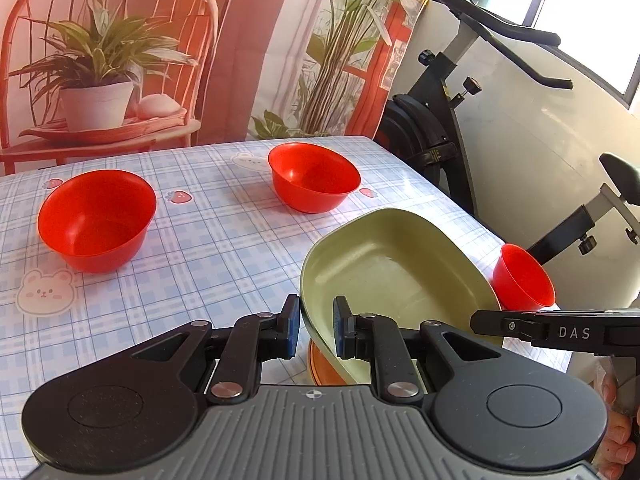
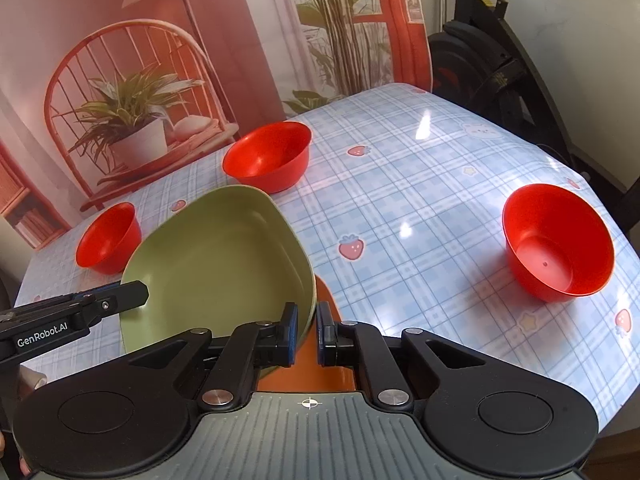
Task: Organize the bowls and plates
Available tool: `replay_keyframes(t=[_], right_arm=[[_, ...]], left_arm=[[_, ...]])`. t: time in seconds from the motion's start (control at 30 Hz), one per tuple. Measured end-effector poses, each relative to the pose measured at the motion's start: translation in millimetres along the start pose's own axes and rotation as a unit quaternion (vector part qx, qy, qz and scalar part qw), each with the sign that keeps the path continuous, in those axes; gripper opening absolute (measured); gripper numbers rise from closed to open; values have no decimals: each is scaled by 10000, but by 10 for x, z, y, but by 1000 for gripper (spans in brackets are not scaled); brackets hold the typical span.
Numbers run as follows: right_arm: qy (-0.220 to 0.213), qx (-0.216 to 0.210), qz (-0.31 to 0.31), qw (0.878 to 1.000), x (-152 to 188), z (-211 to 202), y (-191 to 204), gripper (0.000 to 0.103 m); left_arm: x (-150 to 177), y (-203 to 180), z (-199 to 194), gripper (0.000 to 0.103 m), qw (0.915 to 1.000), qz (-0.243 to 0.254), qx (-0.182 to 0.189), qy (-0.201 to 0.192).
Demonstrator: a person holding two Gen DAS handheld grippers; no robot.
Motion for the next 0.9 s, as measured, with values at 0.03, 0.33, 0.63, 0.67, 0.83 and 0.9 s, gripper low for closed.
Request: replay_keyframes(t=[0.03,0.33,0.63,0.67,0.83,0.9], right_arm=[[15,4,14,10000,44,-16,-22,9],[271,54,33,9996,318,-12,-106,10],[281,33,-42,9996,402,10,-81,11],[276,32,-47,9996,399,9,-86,11],[232,39,-116,9997,394,6,-98,11],[211,58,-178,9996,401,5,-87,11]], left_arm=[[23,-14,17,18,10000,37,2,31],[71,-77,91,18,9996,214,-32,183],[136,-85,137,18,9989,310,-209,267],[140,-91,134,18,9989,324,-228,269],[176,-86,157,18,9986,326,-229,338],[198,-72,173,18,9986,283,-252,373]])
Point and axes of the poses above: each gripper's, at about its wrist camera, not at the fingertips, and z roughly the way its jaws point, y to its left, x to its underside, the point moved 1 cm from there along z, roughly the way its jaws point, and after that the axes turned 3 degrees about x, right-handed, at the moved point
